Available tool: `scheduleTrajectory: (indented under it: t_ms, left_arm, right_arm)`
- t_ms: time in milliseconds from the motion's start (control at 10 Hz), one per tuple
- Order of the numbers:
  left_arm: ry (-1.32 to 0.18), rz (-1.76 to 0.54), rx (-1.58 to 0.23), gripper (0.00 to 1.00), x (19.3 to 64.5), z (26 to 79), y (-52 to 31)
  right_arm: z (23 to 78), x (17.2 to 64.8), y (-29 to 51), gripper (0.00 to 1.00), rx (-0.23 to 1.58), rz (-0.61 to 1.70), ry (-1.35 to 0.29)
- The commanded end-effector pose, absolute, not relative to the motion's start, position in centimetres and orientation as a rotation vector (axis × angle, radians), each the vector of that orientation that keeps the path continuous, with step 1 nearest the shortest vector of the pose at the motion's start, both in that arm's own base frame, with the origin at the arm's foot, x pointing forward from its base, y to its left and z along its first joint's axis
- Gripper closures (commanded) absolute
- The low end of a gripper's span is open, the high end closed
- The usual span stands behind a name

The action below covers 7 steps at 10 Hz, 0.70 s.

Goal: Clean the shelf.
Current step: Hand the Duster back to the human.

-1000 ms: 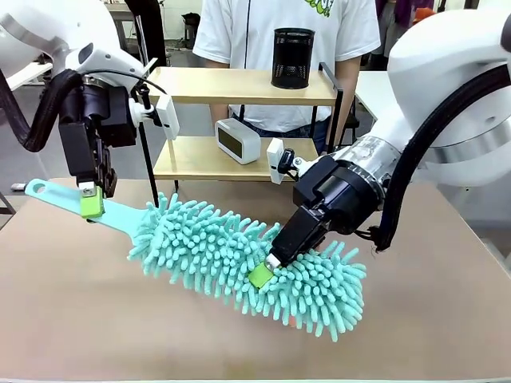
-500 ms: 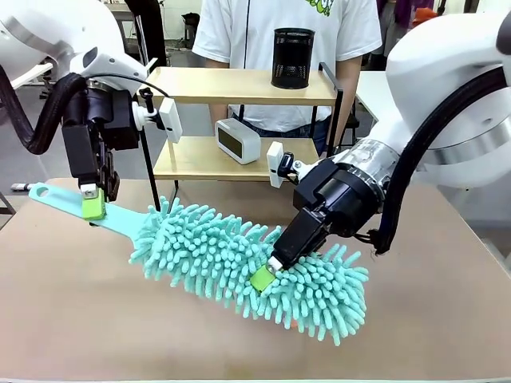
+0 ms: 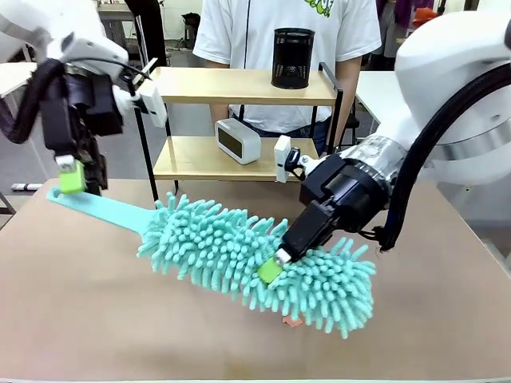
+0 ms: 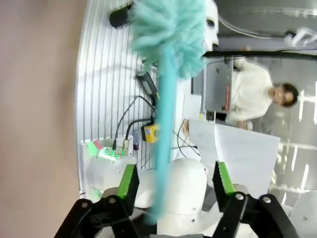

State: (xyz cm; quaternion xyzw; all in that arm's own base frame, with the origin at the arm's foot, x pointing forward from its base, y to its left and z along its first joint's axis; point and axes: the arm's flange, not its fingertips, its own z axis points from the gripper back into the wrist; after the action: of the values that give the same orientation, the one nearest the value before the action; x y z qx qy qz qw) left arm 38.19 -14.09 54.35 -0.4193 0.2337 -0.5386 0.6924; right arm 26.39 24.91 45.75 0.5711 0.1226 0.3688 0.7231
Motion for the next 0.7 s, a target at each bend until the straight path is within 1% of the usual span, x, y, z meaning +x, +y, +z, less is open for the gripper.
scheduleTrajectory:
  t_ms: [0,100,200,300,400,500,600]
  left_arm:
    - [0.206,-0.902,-0.964,0.00,37.5,56.0,-6.5]
    - [0.039,-0.802,-1.020,0.00,36.4,56.9,-2.6]
    - [-0.089,-0.723,-1.042,0.00,34.8,57.2,0.5]
    - [-0.193,-0.684,-1.085,0.00,34.2,56.4,1.8]
    - [-0.275,-0.611,-1.109,0.00,34.8,54.7,1.9]
    - [-0.341,-0.566,-1.170,0.00,35.8,52.7,1.9]
    - [-0.439,-0.426,-1.171,0.00,37.1,50.6,2.5]
  right_arm:
    - [48.6,25.4,17.8,1.00,1.419,0.816,0.374]
    - [50.7,25.0,13.7,1.00,1.473,0.737,0.343]
    - [52.9,24.5,9.1,1.00,1.535,0.657,0.192]
    - [54.3,24.2,5.3,1.00,1.721,0.487,-0.021]
    - [54.0,24.3,2.1,1.00,1.718,0.266,-0.195]
    - [52.8,24.5,-0.2,1.00,1.697,0.079,-0.326]
    - [50.8,24.7,-2.5,1.00,1.647,-0.116,-0.423]
